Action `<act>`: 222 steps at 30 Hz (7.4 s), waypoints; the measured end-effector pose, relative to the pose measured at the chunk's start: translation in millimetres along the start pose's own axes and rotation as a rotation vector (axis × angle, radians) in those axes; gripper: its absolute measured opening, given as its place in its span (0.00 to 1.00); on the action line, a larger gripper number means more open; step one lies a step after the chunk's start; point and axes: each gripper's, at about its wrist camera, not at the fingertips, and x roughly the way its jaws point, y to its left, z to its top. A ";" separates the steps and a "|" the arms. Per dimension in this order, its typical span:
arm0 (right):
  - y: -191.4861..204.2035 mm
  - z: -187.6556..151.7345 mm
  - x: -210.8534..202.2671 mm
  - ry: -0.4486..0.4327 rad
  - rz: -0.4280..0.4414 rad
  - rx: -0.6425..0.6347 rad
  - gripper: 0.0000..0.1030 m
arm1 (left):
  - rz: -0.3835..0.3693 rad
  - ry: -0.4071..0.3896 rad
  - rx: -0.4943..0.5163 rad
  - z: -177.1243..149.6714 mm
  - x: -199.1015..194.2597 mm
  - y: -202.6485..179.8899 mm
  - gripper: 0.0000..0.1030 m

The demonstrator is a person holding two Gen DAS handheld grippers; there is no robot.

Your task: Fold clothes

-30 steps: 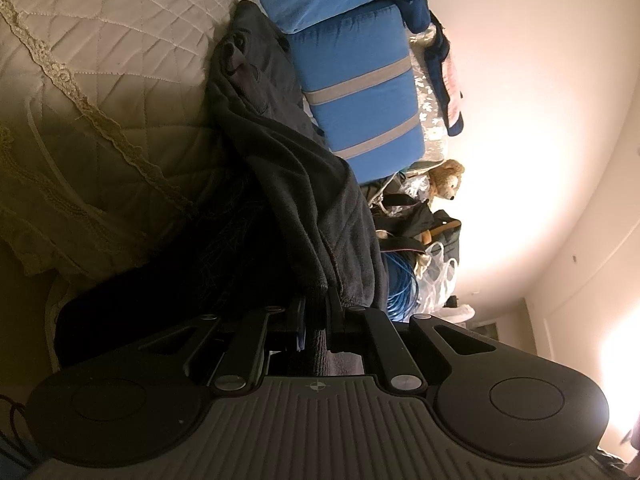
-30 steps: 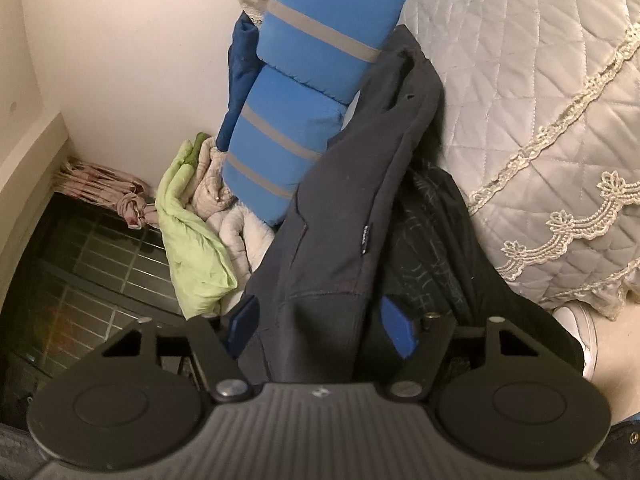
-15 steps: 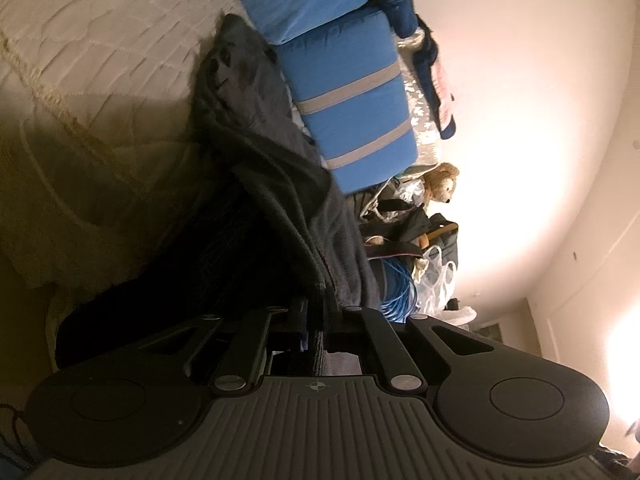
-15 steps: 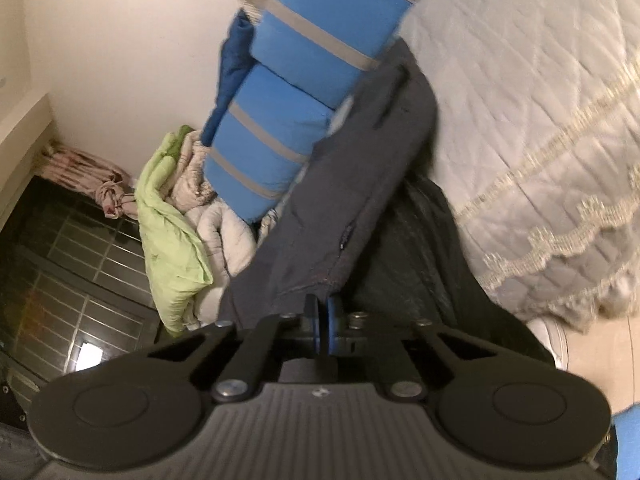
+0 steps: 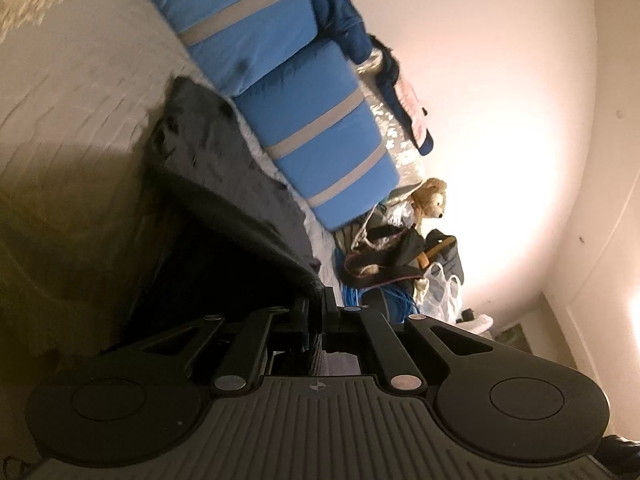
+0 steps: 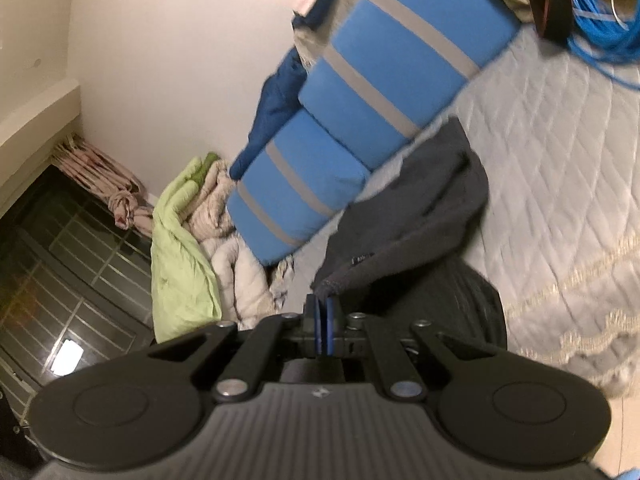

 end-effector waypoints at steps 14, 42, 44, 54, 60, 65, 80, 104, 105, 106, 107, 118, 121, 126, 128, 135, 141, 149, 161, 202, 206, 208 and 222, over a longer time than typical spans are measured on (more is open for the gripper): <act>23.5 37.0 22.2 -0.043 -0.086 -0.077 0.03 | 0.108 -0.067 0.193 23.5 17.2 -44.0 0.05; 17.1 98.8 114.8 -0.048 -0.284 -0.143 0.03 | 0.281 -0.102 0.226 86.2 89.4 -29.4 0.05; 14.8 103.6 122.6 -0.047 -0.294 -0.143 0.03 | 0.286 -0.105 0.223 91.0 94.4 -27.5 0.05; 10.4 121.2 154.1 -0.039 -0.351 -0.177 0.03 | 0.353 -0.121 0.216 110.6 120.3 -19.0 0.05; 3.5 127.4 170.7 -0.031 -0.390 -0.186 0.03 | 0.394 -0.127 0.224 116.2 131.9 -10.6 0.05; -5.2 130.5 184.1 -0.019 -0.417 -0.184 0.03 | 0.421 -0.118 0.212 122.5 141.8 1.1 0.05; -46.7 139.8 217.5 0.011 -0.486 -0.127 0.03 | 0.493 -0.015 0.209 139.0 189.5 31.9 0.05; -79.3 153.7 237.5 -0.037 -0.510 -0.044 0.46 | 0.420 -0.020 0.020 156.9 209.3 74.5 0.06; -78.6 155.2 236.1 -0.047 -0.509 -0.044 0.60 | 0.407 -0.024 0.005 157.4 209.0 75.5 0.06; -78.0 156.7 234.6 -0.058 -0.509 -0.044 0.72 | 0.399 -0.027 -0.003 158.0 208.9 75.6 0.07; -76.6 157.9 232.6 -0.069 -0.504 -0.048 0.75 | 0.393 -0.029 -0.007 158.6 209.0 75.0 0.09; -57.0 160.8 220.9 -0.083 -0.495 -0.121 0.84 | 0.271 -0.075 -0.014 164.5 197.9 61.2 0.46; -56.3 159.0 218.5 -0.078 -0.500 -0.128 0.85 | 0.252 -0.109 0.032 167.7 190.3 54.5 0.56; -59.7 157.1 214.1 -0.065 -0.517 -0.131 0.85 | 0.388 -0.095 0.223 172.2 192.2 42.9 0.58; -62.4 156.3 212.3 -0.060 -0.521 -0.127 0.85 | 0.434 -0.069 0.318 171.3 197.1 42.0 0.58; -70.6 153.1 209.6 -0.040 -0.551 -0.137 0.85 | 0.427 0.068 0.494 172.8 220.2 58.8 0.58; -75.9 151.2 209.4 -0.021 -0.571 -0.150 0.85 | 0.372 0.154 0.534 181.1 240.6 77.6 0.57; -83.1 152.2 213.4 -0.007 -0.595 -0.164 0.85 | 0.330 0.235 0.486 184.6 264.5 91.8 0.16; -93.9 153.8 239.0 0.043 -0.598 -0.275 0.85 | 0.425 0.150 0.491 181.2 256.3 72.0 0.05; -37.2 184.3 307.0 0.063 -0.470 -0.733 0.04 | 0.517 0.009 0.645 195.0 234.9 18.4 0.05; -33.0 190.3 319.2 0.044 -0.497 -0.747 0.03 | 0.555 -0.008 0.687 198.8 244.3 15.3 0.05; -32.3 194.5 324.3 0.038 -0.509 -0.750 0.03 | 0.572 -0.013 0.711 201.0 249.5 14.4 0.05; -49.7 229.7 359.4 0.005 -0.600 -0.722 0.03 | 0.628 -0.034 0.771 226.7 297.2 19.7 0.05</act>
